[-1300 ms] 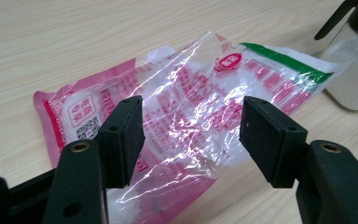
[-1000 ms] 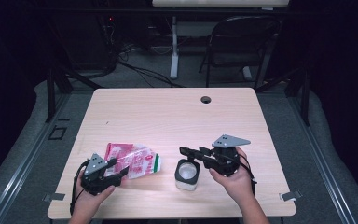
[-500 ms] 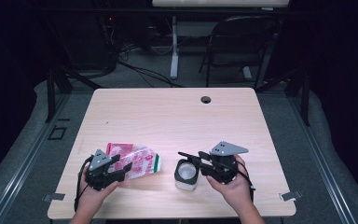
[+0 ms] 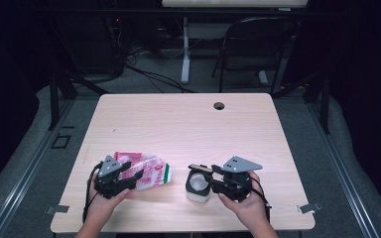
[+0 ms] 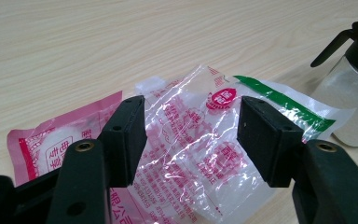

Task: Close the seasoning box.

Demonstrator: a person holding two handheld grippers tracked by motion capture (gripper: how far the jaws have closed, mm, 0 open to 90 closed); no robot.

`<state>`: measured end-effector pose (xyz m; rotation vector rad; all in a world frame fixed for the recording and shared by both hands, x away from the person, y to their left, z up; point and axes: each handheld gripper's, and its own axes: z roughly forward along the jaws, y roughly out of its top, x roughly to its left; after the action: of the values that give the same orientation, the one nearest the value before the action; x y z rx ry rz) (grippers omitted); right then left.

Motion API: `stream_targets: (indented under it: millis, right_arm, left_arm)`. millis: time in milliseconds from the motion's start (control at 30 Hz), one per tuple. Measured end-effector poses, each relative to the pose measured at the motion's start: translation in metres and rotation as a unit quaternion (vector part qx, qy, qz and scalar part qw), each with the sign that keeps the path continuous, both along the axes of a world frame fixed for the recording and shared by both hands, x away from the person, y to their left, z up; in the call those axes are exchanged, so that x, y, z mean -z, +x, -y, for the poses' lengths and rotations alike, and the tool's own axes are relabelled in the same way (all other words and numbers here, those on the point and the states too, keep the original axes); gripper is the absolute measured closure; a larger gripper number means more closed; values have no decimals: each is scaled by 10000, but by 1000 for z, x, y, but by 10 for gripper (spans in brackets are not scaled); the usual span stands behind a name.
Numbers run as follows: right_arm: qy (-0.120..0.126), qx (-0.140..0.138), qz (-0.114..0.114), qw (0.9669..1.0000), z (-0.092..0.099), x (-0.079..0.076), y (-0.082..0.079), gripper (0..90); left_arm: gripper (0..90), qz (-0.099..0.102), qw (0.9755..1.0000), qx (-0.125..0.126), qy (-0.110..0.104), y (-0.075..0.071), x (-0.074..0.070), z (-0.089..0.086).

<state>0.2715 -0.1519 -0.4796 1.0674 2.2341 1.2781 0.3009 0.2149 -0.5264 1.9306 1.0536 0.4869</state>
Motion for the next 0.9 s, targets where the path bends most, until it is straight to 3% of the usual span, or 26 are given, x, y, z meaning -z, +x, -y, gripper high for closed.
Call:
stream_targets:
  millis: [500,733,900]
  right_arm:
    - [-58,-27,-107,9999,-3,2,-3,539]
    - [-199,108,-5,9997,-7,3,-6,540]
    - [-217,192,239,9993,-11,8,-12,523]
  left_arm:
    - [422,29,10000,20,0,0,-2,1]
    - [422,55,10000,11,6,-2,-1,1]
    - [421,13,10000,14,40,-1,0,0]
